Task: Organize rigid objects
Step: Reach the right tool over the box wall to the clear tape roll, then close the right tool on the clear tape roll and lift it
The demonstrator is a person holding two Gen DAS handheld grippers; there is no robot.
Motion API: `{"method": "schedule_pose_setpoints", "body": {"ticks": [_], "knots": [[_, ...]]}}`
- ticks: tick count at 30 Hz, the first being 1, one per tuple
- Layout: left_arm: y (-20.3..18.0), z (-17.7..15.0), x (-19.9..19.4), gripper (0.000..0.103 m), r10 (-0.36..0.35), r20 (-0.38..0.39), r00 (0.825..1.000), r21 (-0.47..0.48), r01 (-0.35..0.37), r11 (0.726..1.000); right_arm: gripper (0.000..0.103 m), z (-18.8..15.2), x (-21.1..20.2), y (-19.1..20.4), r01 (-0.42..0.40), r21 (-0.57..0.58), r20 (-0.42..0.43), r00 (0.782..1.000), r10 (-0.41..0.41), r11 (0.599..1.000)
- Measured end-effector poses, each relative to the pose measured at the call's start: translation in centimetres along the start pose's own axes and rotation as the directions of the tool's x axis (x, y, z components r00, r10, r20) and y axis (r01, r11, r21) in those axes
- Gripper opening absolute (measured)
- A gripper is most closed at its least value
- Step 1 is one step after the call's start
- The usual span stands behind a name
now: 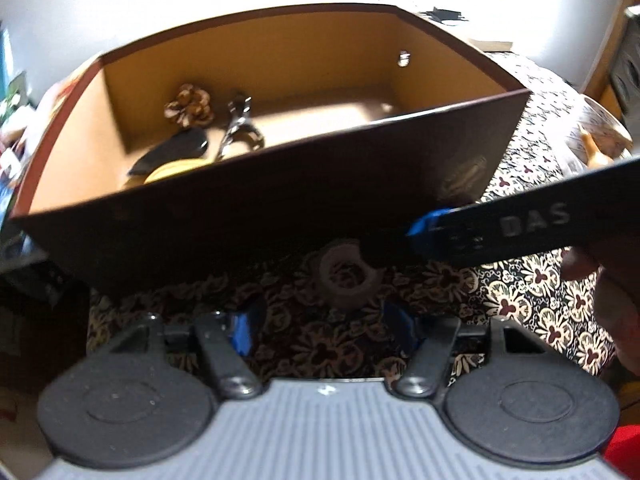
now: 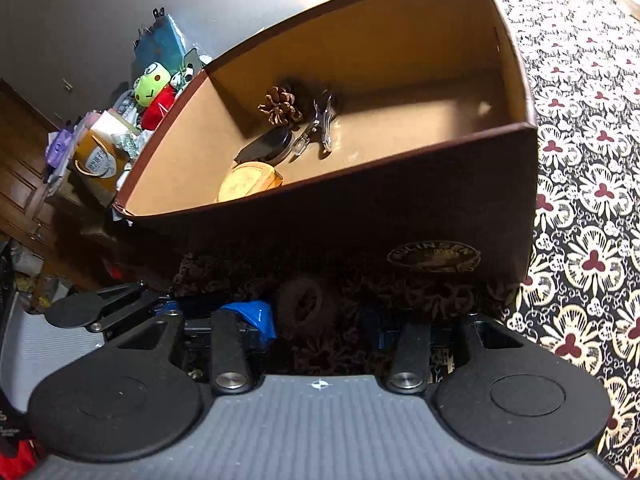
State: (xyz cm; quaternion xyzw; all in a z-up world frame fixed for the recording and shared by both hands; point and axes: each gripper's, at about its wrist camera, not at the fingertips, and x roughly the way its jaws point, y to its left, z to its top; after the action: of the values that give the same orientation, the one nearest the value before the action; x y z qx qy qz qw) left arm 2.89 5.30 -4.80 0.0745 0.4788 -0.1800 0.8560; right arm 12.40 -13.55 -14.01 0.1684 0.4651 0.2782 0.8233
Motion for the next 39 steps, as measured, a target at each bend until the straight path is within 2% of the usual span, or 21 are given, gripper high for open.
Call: {"method": "schedule_pose_setpoints", "body": {"ticks": [4, 11, 15, 19, 22, 28, 34, 39], "knots": [[-0.1, 0.0, 0.7, 0.067, -0.026, 0.008, 1.000, 0.054, 0.025, 0.998, 0.028, -0.1, 0.5, 0.4, 0.031, -0.013, -0.004, 1.000, -0.031, 0.999], [0.5, 0.1, 1.5, 0.067, -0.073, 0.041, 0.996, 0.096, 0.069, 0.993, 0.027, -0.7, 1.6, 2.0, 0.083, -0.067, 0.000, 0.997, -0.083, 0.994], [0.6, 0.3, 2.2, 0.054, -0.093, 0.042, 0.995, 0.129, 0.087, 0.988, 0.023, -0.9, 2.3, 2.5, 0.113, -0.083, 0.007, 0.994, -0.113, 0.990], [0.6, 0.1, 2.8, 0.042, -0.124, 0.029, 0.992, 0.138, 0.119, 0.983, 0.009, -1.0, 2.7, 2.6, 0.122, -0.062, 0.003, 0.993, -0.122, 0.991], [0.6, 0.0, 2.9, 0.042, -0.130, 0.041, 0.991, 0.156, 0.122, 0.980, 0.000, -1.3, 2.5, 2.6, 0.157, -0.058, 0.016, 0.988, -0.156, 0.986], [0.0, -0.2, 2.3, 0.040, -0.178, 0.035, 0.983, 0.185, 0.169, 0.968, 0.000, -1.8, 1.1, 2.4, 0.178, -0.028, 0.014, 0.984, -0.177, 0.984], [-2.2, 0.9, -1.1, 0.040, -0.278, 0.069, 0.958, 0.267, 0.251, 0.930, 0.000, -2.0, -4.0, 2.7, 0.221, 0.032, 0.064, 0.973, -0.223, 0.975], [-3.8, 2.9, -4.4, 0.040, -0.356, 0.139, 0.924, 0.352, 0.290, 0.890, 0.000, -1.2, -8.8, 3.8, 0.269, 0.062, 0.159, 0.948, -0.275, 0.961]]}}
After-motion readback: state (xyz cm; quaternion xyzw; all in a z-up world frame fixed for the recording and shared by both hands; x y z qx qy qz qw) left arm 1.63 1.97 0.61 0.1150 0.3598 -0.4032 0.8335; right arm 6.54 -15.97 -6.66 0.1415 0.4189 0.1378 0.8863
